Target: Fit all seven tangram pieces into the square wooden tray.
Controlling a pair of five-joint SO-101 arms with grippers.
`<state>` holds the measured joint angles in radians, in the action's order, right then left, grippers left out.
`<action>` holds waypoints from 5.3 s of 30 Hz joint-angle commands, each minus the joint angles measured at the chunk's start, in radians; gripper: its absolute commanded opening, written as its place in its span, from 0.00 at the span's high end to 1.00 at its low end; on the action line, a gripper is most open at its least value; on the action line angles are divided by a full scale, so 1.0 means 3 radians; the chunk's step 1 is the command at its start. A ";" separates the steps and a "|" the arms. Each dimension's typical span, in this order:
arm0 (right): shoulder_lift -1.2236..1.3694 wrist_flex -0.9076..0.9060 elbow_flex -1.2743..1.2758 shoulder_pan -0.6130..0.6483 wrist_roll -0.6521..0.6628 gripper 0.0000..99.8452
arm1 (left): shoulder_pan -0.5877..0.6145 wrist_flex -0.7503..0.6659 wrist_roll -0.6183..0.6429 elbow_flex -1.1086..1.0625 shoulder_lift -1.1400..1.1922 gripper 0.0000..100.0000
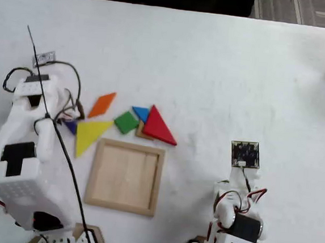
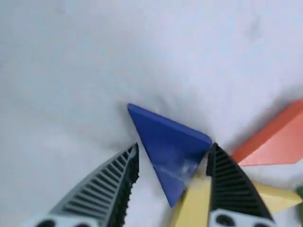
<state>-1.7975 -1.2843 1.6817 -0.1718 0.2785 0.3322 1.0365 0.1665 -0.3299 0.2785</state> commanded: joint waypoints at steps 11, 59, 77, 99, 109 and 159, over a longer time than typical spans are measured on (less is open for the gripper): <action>-0.0013 0.0059 0.0005 -0.0033 0.0036 0.98 | 0.0120 -0.0072 0.0665 0.0164 -0.0043 0.62; -0.0013 0.0059 0.0005 -0.0033 0.0036 0.98 | -0.0315 0.0113 0.0767 0.0153 -0.0013 0.95; -0.0013 0.0059 0.0005 -0.0033 0.0036 0.98 | -0.0330 0.0266 0.0317 0.0159 -0.0739 0.97; -0.0013 0.0059 0.0005 -0.0033 0.0036 0.98 | 0.0095 -0.0302 0.1120 -0.0041 -0.0432 0.69; -0.0013 0.0059 0.0005 -0.0033 0.0036 0.98 | 0.0028 -0.0307 0.1048 0.0189 -0.0079 0.69; -0.0013 0.0054 0.0005 -0.0038 0.0036 0.98 | 0.0013 -0.0148 0.0798 0.0573 0.0243 0.83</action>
<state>-1.7975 -1.2843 1.6817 -0.1718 0.2785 0.3506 0.9828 0.4411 -0.2117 0.3583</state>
